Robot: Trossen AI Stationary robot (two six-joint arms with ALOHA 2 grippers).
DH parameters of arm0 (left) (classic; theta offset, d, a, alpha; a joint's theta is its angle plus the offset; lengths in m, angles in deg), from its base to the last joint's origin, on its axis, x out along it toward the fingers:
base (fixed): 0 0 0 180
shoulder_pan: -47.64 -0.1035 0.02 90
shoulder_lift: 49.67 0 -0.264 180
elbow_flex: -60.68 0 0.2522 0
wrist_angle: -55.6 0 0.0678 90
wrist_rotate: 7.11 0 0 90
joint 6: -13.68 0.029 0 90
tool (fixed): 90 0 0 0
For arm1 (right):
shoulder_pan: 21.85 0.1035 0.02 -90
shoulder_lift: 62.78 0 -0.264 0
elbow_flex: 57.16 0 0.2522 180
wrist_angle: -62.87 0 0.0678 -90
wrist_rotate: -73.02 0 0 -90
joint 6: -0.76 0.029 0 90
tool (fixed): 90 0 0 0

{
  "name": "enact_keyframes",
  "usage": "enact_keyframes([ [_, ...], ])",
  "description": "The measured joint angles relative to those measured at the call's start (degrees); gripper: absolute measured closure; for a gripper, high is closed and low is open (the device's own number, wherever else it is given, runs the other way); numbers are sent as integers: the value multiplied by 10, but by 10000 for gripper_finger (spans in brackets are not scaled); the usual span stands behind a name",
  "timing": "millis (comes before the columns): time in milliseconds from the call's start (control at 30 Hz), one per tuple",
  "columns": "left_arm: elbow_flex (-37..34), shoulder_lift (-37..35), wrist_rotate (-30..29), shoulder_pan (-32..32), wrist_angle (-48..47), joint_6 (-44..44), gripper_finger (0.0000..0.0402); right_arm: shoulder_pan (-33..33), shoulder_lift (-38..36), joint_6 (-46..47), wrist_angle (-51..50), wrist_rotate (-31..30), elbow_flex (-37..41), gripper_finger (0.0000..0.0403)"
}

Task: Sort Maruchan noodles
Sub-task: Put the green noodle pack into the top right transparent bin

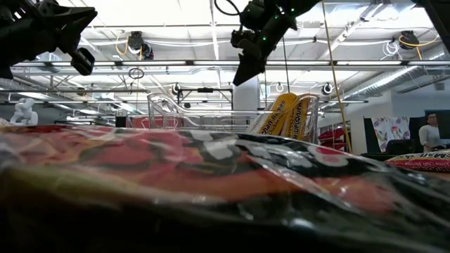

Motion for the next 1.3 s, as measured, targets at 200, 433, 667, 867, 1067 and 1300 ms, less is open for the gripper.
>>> enact_keyframes([
  [200,0,0,-25,0,2,0,376,-34,19,-3,-5,62,-13,303],
  [433,0,0,-44,0,2,0,376,-51,45,9,-27,88,-13,303],
  [667,0,0,-61,0,2,0,376,-52,84,37,-43,118,-13,303],
  [867,0,0,-64,0,2,5,376,-51,93,70,-74,165,-13,303],
  [1067,0,0,-64,0,2,16,376,-51,94,82,-90,163,-13,303],
  [1300,0,0,-64,0,2,16,376,-47,94,85,-92,163,-13,303],
])
